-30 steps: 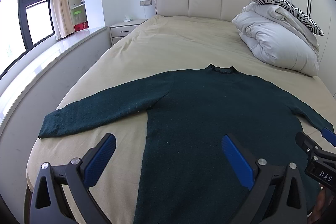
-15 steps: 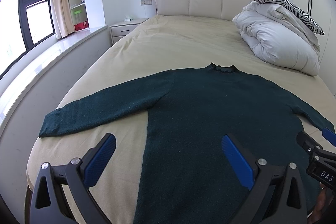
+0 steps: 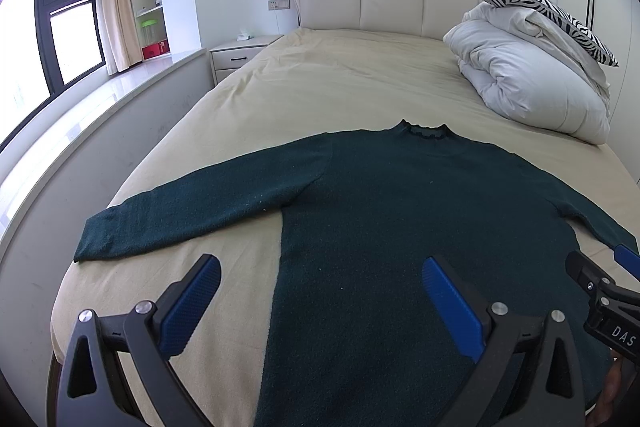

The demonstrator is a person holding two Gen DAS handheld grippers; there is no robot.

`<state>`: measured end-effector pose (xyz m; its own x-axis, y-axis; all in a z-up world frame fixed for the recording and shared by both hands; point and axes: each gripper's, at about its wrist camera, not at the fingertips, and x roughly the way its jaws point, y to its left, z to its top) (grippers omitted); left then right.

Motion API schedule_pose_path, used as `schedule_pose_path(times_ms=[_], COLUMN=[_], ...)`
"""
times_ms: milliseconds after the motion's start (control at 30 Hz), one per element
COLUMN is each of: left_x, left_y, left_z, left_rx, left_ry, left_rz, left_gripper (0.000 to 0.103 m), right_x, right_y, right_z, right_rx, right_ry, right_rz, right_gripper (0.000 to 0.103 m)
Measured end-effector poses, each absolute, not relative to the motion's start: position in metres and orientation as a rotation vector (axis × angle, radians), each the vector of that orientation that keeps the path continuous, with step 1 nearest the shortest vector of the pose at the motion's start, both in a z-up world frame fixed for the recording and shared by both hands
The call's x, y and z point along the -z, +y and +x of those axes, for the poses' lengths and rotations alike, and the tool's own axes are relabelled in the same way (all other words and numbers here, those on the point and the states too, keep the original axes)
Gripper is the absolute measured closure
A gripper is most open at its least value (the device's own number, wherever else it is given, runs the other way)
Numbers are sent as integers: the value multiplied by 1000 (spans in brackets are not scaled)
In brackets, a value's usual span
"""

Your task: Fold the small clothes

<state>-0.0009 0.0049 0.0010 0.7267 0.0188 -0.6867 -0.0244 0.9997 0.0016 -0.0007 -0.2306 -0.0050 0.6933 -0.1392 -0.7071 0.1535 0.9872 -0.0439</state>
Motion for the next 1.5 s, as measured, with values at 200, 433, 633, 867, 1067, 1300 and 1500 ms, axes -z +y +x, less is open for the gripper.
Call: schedule_pose_path(times_ms=[200,433,633,867,1067,1300,1500], left_x=[0,0,0,0,1,6,17], left_y=[5,5,5,5,5,6,3], left_z=[-1,-1,-1,-1,-1,-1,3], left_rx=[-25,-24,-25,-25,-25,-24,-18], left_ry=[757,756,757,759,759,765,784], left_rz=[-7,-6,-7,-7,-7,-7,-14], left_gripper=[0,0,0,0,0,0,0], right_x=[5,7,7,7,10,12,15], right_y=[-231,-230,-230,-230,-229,-229,-235], right_z=[-1,-4,-4,-4,-4,-3,4], right_rx=[163,161,161,160,159,157,152], right_ry=[789,790,791,791,799,806,820], right_rz=[21,23,23,24,22,25,38], right_gripper=[0,0,0,0,0,0,0])
